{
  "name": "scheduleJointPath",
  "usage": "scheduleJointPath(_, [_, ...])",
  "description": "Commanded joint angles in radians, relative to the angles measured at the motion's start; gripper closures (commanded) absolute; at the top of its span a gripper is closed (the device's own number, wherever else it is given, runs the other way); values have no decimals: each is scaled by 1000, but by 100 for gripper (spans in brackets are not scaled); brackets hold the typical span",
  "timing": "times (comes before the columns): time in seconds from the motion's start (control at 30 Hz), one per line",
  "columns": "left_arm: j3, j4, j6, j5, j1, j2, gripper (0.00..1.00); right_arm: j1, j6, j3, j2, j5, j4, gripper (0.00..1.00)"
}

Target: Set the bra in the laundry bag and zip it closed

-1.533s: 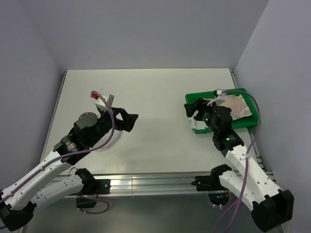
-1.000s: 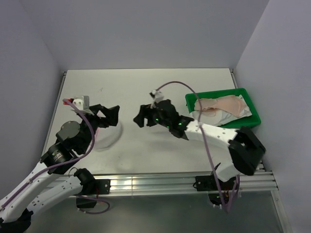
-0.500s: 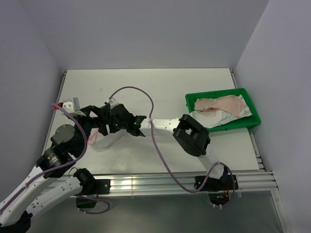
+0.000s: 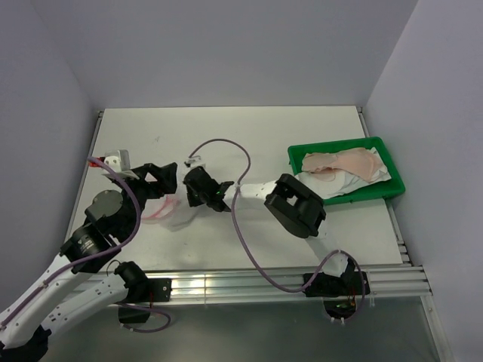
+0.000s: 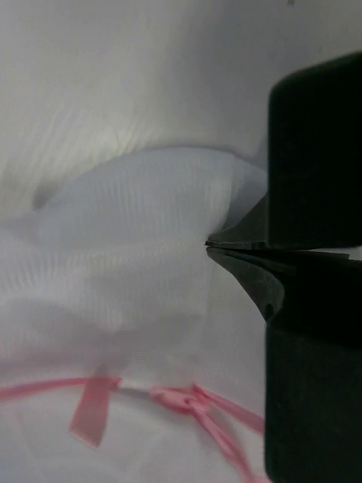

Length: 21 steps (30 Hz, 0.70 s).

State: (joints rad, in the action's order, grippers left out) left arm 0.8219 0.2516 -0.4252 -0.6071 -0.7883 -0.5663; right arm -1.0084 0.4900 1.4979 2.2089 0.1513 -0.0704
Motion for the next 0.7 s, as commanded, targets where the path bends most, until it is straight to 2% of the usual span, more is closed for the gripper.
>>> scheduleJointPath(0.0, [0, -12, -35, 43, 8, -32, 8, 65, 31, -148, -118, 99, -58, 100])
scheduleJointPath(0.13, [6, -14, -47, 67, 11, -64, 8, 122, 47, -328, -198, 122, -124, 100])
scheduleJointPath(0.2, [13, -17, -44, 79, 14, -79, 8, 143, 15, -364, -244, 81, -163, 99])
scheduleJointPath(0.23, [14, -18, -44, 81, 17, -81, 8, 143, -37, -373, -259, 68, -183, 94])
scheduleJointPath(0.27, [17, -23, -43, 82, 18, -83, 8, 142, -63, -364, -284, 50, -178, 83])
scheduleJointPath(0.33, [25, -29, -37, 83, 23, -80, 8, 140, -129, -340, -310, 50, -155, 73])
scheduleJointPath(0.37, [31, -28, -29, 79, 23, -72, 8, 140, -154, -335, -342, 33, -154, 62])
scheduleJointPath(0.43, [54, -20, -23, 60, 23, -63, 8, 139, -250, -317, -376, 7, -137, 50])
scheduleJointPath(0.47, [65, -18, -20, 49, 23, -49, 8, 137, -277, -308, -403, 2, -123, 39])
scheduleJointPath(0.57, [92, -9, -18, 15, 23, -14, 8, 120, -405, -259, -423, -85, -66, 28])
scheduleJointPath(0.67, [121, -9, -7, -25, 23, 17, 9, 74, -534, -177, -369, -147, 6, 27])
